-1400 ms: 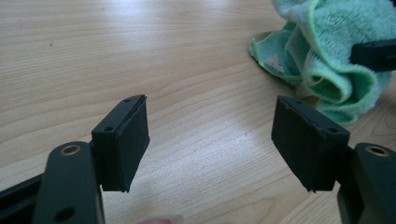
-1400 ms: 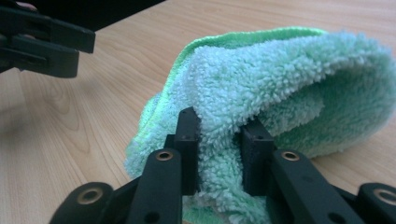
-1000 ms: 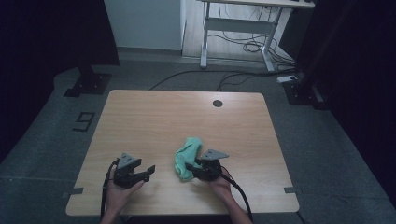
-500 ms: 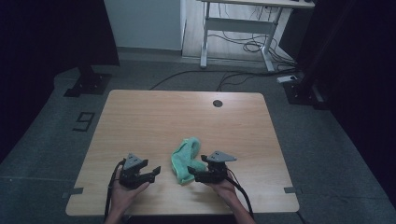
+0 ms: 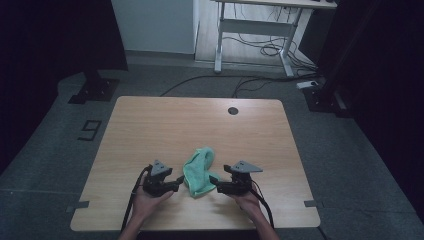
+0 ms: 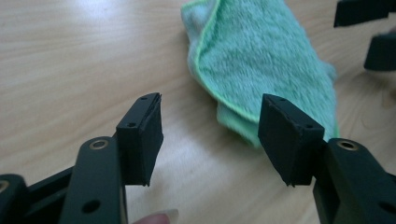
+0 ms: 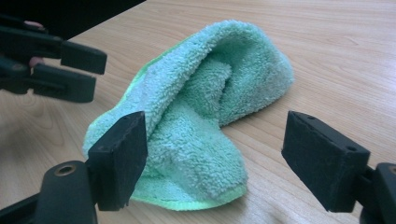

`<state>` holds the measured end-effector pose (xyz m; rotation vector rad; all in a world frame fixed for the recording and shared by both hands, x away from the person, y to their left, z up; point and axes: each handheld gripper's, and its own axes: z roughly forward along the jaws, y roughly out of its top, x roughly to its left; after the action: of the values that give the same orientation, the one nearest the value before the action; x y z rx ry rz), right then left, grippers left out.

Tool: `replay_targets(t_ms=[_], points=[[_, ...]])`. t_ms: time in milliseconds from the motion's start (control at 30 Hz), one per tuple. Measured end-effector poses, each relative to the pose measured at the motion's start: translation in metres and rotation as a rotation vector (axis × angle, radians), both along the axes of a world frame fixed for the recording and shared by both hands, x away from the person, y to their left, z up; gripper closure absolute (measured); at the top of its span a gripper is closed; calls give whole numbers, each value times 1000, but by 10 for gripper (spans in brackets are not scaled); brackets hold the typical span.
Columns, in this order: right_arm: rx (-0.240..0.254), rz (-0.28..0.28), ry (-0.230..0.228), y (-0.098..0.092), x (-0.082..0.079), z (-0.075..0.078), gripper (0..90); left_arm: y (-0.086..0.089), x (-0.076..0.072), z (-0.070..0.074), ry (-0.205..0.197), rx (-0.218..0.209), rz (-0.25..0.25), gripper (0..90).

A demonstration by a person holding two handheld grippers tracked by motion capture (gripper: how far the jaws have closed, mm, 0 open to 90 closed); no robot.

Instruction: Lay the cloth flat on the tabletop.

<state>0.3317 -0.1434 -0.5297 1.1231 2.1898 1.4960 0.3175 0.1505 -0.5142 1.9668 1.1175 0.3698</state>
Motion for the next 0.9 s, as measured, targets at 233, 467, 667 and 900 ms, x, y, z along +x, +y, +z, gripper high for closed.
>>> replay_targets(t_ms=[233,467,667,900], points=[[0,-25,1,-3,2,-2,233,-9,22,5,-4,8,-7,457],[-13,-16,2,-1,0,-5,237,-16,42,13,-18,19,-7,476],[-29,-8,12,3,-3,-9,236,-29,63,16,-19,23,-39,492],[-34,-3,27,3,-6,-11,239,-49,76,15,-6,53,-59,507]])
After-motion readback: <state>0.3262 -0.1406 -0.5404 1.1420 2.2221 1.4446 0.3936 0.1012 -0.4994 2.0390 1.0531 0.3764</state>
